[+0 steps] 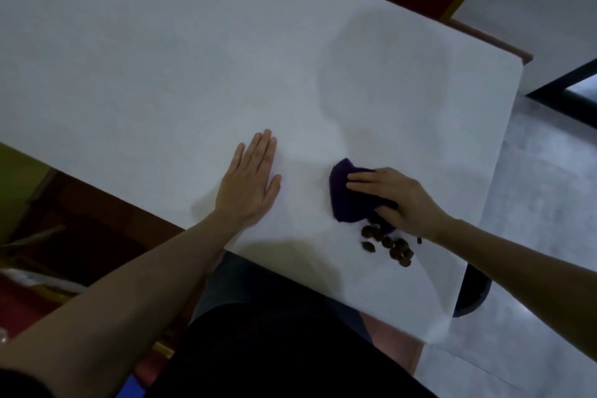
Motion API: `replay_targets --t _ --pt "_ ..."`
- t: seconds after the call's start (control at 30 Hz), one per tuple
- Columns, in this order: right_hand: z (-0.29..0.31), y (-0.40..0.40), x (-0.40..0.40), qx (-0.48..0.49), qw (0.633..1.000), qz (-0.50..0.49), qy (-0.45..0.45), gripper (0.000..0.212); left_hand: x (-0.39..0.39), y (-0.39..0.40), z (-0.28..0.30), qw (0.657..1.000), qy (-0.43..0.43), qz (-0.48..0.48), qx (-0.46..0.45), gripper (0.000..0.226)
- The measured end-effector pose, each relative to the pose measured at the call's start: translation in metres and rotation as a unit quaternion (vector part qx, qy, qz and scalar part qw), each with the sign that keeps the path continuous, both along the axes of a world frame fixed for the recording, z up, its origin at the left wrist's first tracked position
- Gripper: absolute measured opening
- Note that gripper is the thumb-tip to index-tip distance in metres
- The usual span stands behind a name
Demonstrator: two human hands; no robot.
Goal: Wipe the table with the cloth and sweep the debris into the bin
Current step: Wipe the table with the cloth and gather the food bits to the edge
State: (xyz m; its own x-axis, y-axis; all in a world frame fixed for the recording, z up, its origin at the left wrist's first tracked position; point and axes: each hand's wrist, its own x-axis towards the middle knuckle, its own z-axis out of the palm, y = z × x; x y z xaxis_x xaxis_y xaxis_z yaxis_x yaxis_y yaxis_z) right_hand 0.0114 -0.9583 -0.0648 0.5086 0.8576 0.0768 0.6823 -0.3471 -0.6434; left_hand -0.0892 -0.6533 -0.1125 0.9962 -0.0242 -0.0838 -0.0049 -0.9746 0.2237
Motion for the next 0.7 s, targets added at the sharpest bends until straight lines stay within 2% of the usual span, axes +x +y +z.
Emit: replay_targets --t 0.1,0.17,0.23,0.3,0.4,0.5,0.7 --pt "0.021 0.011 0.005 0.088 0.974 -0.172 0.116 0.058 -0.006 -0.004 -0.004 1.000 -0.005 0.001 -0.010 0.065" --pt "0.032 0.022 0.024 0.135 0.948 -0.257 0.133 0.055 -0.003 0.002 -0.001 1.000 -0.003 0.011 -0.009 0.065" --pt "0.030 0.032 0.051 0.142 0.929 -0.320 0.119 0.052 0.003 0.015 0.000 1.000 -0.004 0.023 -0.005 0.065" --pt "0.013 0.047 0.077 0.078 0.925 -0.362 0.087 0.049 0.009 0.038 0.002 0.999 0.004 0.049 0.005 0.066" --pt "-0.026 0.071 0.092 -0.081 0.921 -0.382 0.013 0.052 0.020 0.080 0.004 0.996 0.008 0.085 0.024 0.066" --pt "-0.043 0.101 0.090 -0.101 0.897 -0.430 -0.033 0.054 0.024 0.118 0.003 0.994 0.014 0.107 0.027 0.068" --pt "-0.039 0.198 0.126 -0.123 0.899 -0.419 -0.019 0.056 0.014 0.157 -0.002 0.996 0.024 0.083 0.009 0.067"
